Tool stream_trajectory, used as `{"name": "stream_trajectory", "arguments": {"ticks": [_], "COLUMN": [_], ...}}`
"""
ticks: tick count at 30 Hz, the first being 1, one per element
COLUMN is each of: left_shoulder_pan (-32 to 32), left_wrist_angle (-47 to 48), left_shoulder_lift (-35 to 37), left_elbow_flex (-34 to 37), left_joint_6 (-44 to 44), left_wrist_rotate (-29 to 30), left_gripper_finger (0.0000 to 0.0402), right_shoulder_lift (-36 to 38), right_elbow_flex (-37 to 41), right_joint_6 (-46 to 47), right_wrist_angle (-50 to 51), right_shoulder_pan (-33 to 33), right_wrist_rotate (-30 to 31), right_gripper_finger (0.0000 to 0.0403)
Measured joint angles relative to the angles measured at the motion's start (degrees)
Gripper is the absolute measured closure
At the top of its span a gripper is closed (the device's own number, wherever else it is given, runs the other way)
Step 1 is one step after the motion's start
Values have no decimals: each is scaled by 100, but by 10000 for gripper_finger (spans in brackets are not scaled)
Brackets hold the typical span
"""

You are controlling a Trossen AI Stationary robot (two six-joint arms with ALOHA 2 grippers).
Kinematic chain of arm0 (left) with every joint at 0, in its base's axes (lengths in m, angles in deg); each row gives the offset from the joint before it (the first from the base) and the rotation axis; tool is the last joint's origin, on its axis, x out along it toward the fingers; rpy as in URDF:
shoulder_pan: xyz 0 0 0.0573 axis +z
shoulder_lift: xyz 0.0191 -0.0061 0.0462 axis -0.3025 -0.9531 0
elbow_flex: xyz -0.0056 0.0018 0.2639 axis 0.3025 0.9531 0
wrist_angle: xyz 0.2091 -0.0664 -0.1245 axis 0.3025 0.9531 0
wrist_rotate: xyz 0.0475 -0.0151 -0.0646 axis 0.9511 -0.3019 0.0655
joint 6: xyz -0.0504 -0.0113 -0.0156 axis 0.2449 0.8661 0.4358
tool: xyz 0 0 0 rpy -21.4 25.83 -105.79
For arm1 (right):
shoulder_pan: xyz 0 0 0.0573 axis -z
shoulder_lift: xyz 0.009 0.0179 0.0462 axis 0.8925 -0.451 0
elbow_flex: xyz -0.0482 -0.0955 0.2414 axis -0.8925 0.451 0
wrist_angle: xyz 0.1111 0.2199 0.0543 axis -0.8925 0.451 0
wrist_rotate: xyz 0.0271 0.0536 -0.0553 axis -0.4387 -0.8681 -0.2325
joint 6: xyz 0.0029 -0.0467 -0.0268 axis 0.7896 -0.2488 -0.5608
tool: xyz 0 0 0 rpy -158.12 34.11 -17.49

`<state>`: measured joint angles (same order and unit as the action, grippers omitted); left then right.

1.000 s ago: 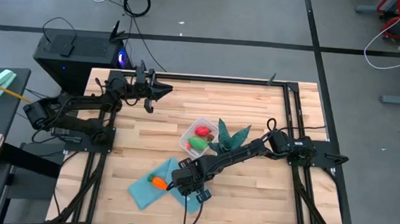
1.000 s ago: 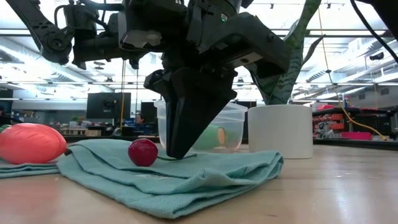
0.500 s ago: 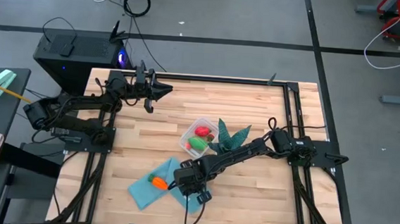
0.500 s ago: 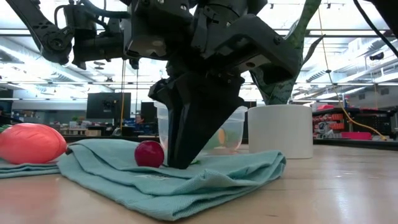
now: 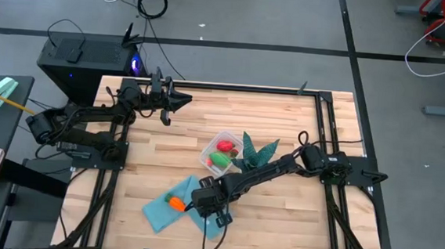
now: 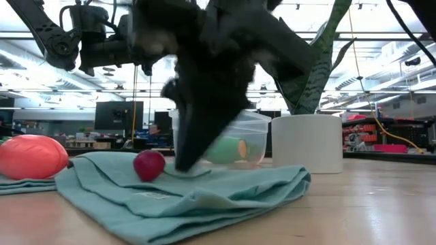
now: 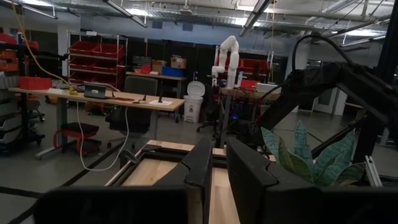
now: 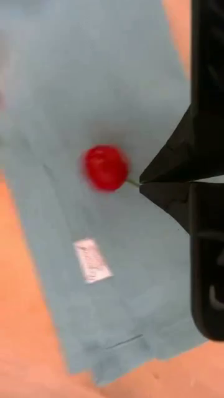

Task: Pick and placing Produce into tupperware
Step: Put the cherry into the container

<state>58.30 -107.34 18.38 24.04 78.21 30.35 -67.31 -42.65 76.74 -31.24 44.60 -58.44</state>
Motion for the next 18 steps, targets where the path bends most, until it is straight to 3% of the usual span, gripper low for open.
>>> {"name": "stream_trajectory", "arguments": {"ticks": [11,18], "left_shoulder_pan": [1,0], "left_wrist_angle": [13,20], "left_shoulder_lift": [0,0], "left_elbow_flex": [-2,-2], "left_joint_6": [-3,17], "left_wrist_rotate": [0,-2], "left_gripper_finger": [340,346], "right_shoulder_lift": [108,108], "right_elbow_flex": [-443,-440], "right_joint_6": [37,181], "right_wrist_angle": [434,899], "right_shoulder_pan": [-13,-11], "right_wrist_rotate": [75,-87], "right_gripper_finger": [399,351]}}
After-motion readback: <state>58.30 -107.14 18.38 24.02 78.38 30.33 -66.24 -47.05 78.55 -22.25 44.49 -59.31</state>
